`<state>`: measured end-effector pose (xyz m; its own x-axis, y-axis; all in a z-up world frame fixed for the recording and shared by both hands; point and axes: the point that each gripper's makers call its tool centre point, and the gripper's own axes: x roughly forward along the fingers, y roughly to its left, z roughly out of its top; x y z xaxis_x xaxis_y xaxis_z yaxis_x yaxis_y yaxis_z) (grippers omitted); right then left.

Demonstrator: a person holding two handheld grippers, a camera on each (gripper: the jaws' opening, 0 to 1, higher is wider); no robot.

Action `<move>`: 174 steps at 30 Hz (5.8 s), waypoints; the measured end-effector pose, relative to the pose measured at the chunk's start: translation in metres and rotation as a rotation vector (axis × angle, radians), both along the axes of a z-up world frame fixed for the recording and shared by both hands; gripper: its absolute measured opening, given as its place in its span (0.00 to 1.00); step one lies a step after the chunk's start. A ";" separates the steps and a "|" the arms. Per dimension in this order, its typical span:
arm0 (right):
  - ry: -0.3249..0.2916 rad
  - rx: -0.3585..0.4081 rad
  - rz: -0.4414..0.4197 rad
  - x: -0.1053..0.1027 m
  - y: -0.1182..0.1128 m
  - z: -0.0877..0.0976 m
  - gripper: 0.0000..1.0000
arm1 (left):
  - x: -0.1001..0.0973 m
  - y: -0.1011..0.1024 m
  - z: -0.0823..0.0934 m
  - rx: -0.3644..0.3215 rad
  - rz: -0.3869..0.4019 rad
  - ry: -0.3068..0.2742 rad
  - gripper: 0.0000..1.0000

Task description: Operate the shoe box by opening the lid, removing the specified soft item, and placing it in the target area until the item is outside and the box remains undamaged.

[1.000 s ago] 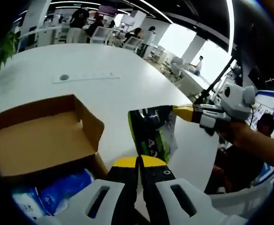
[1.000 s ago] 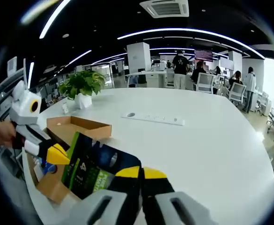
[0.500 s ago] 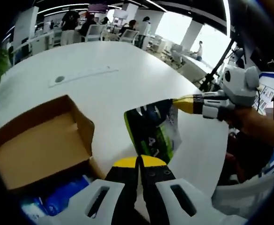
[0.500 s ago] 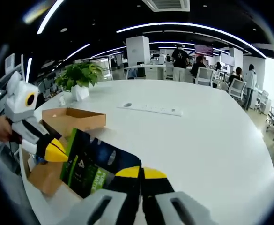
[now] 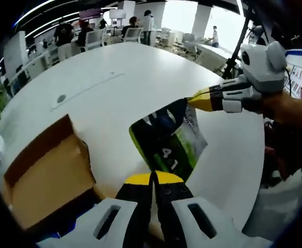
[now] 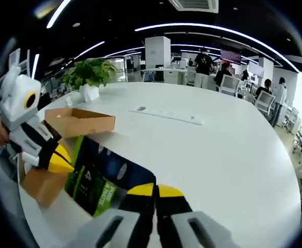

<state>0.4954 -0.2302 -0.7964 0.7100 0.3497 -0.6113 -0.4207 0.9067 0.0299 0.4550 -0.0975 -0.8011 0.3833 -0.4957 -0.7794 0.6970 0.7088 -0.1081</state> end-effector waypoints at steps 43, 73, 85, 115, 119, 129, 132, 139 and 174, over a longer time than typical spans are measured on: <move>0.035 -0.016 0.023 0.007 -0.008 -0.034 0.00 | 0.003 -0.015 -0.048 0.353 -0.369 -0.126 0.01; 0.099 -0.005 -0.095 0.005 -0.013 -0.046 0.06 | 0.003 -0.011 0.004 0.176 -0.259 -0.110 0.10; 0.067 0.004 -0.099 -0.002 -0.016 -0.024 0.23 | -0.010 0.003 0.035 0.072 -0.157 -0.098 0.16; 0.050 0.014 -0.009 -0.042 0.050 0.025 0.37 | -0.041 0.114 0.069 -0.009 0.046 -0.117 0.26; 0.047 0.029 0.026 -0.047 0.068 0.032 0.37 | -0.043 0.136 0.068 -0.019 0.093 -0.114 0.26; 0.034 0.066 0.101 -0.057 0.107 0.047 0.37 | -0.040 0.188 0.069 -0.034 0.189 -0.137 0.28; 0.034 0.084 0.117 -0.059 0.117 0.050 0.37 | -0.040 0.201 0.069 -0.033 0.215 -0.141 0.28; 0.038 0.104 0.168 -0.064 0.143 0.055 0.37 | -0.044 0.230 0.066 -0.028 0.276 -0.143 0.29; 0.094 0.183 0.369 -0.081 0.263 0.046 0.28 | -0.090 0.343 0.035 0.019 0.541 -0.111 0.29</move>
<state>0.4139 0.0324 -0.7509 0.4611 0.6790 -0.5712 -0.7039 0.6718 0.2304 0.3647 0.2456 -0.7660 0.6599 -0.1916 -0.7265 0.2393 0.9702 -0.0384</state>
